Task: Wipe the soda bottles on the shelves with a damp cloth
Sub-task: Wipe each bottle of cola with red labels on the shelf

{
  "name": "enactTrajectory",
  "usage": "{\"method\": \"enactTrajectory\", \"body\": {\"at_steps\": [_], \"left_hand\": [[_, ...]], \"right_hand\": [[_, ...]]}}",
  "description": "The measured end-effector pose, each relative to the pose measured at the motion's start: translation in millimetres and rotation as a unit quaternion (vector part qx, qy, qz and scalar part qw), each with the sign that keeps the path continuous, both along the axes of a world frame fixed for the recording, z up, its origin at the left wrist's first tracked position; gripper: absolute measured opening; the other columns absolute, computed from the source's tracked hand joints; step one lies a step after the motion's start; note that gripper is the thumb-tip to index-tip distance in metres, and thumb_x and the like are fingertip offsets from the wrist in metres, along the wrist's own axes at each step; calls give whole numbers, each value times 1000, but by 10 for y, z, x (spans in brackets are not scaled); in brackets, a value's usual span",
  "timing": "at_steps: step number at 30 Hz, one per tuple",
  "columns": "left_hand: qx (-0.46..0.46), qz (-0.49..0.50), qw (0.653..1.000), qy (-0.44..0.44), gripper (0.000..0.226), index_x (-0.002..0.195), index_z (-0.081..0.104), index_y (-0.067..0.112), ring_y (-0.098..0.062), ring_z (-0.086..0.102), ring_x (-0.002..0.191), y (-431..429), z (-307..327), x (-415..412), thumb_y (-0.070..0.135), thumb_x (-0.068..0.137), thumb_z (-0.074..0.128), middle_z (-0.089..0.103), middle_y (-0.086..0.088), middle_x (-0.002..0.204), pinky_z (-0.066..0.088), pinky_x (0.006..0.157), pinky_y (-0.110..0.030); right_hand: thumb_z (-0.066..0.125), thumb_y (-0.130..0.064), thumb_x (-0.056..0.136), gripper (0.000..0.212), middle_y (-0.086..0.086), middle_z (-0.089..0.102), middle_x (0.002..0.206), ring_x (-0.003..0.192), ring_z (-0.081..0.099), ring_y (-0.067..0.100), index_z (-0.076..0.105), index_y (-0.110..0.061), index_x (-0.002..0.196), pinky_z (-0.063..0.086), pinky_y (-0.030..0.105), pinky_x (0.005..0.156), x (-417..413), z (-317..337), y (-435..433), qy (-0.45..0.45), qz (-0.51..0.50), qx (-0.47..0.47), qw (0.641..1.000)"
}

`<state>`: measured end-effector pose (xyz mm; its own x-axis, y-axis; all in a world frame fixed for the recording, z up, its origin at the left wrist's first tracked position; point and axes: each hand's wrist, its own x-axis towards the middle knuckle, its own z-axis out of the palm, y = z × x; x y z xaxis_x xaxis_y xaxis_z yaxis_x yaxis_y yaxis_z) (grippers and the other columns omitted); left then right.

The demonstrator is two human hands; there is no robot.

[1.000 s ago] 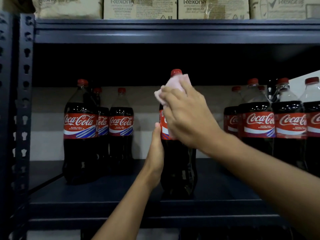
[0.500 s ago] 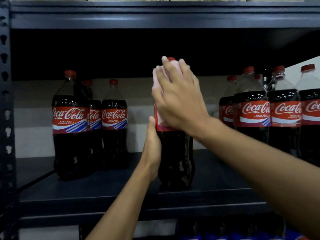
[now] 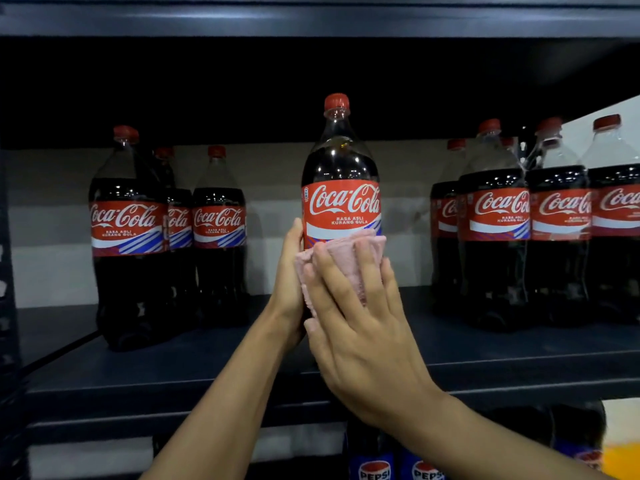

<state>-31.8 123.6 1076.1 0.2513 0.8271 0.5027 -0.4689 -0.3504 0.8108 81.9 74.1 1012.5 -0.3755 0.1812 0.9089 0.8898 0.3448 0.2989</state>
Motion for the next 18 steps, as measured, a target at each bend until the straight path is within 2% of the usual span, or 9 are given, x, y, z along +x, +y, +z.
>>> {"method": "enactTrajectory", "body": {"at_steps": [2,4,6,7,9,11,13,15,18], "left_hand": [[13,-6,1000,-2,69,126,69,8,-22,74,108,-50,-6,34,59,108,28,76,-14,120,62,91,-32],[39,3,999,-4,67,133,66,13,-21,70,122,-93,-8,66,56,110,20,73,-11,130,58,102,-31],[71,5,997,-7,66,143,60,17,-23,62,135,-108,-3,84,54,112,16,67,-11,143,50,113,-36],[67,-4,998,-8,68,145,60,16,-26,62,135,-109,3,93,56,111,17,66,-14,143,51,112,-39],[27,-11,999,-13,73,138,67,11,-29,72,116,-130,30,75,62,108,25,73,-19,128,62,96,-40],[-3,-6,1000,-9,75,126,77,10,-26,77,100,-126,41,-2,66,105,30,77,-18,117,65,81,-37],[-22,8,999,37,77,123,79,12,-26,76,105,-158,67,-103,70,103,33,76,-17,121,63,89,-38],[-31,42,997,62,76,128,77,12,-28,75,109,-219,92,-144,71,102,36,77,-17,121,59,95,-41],[-7,86,996,35,65,127,76,20,-21,78,99,-294,39,-31,63,106,33,80,-11,109,63,79,-32]], "right_hand": [[34,-32,104,59,11,22,169,158,7,39,31,-12,160,16,61,124,-64,123,-9,22,20,7,1000],[31,-36,104,62,11,16,171,159,1,34,27,-13,162,13,55,126,-44,450,11,88,52,-8,995],[40,-42,102,70,4,8,173,159,-3,28,18,-18,164,8,47,128,-19,856,72,142,107,-34,983],[45,-44,100,74,1,8,173,159,0,25,17,-19,164,9,44,129,12,1071,94,164,136,-64,975],[48,-44,97,75,0,17,171,158,12,20,23,-18,163,14,40,128,83,1447,136,183,182,-110,960],[45,-41,95,71,0,24,169,155,21,18,31,-19,161,19,40,126,92,1659,144,162,193,-125,960],[45,-36,98,65,-2,24,169,155,22,20,33,-20,160,20,42,126,110,1690,127,145,204,-133,959],[42,-34,99,63,-2,23,170,157,17,24,33,-19,160,19,47,126,127,1564,122,146,215,-98,961],[38,-34,101,65,2,15,172,159,4,31,27,-14,162,13,52,126,4,1109,113,135,171,-68,974]]}}
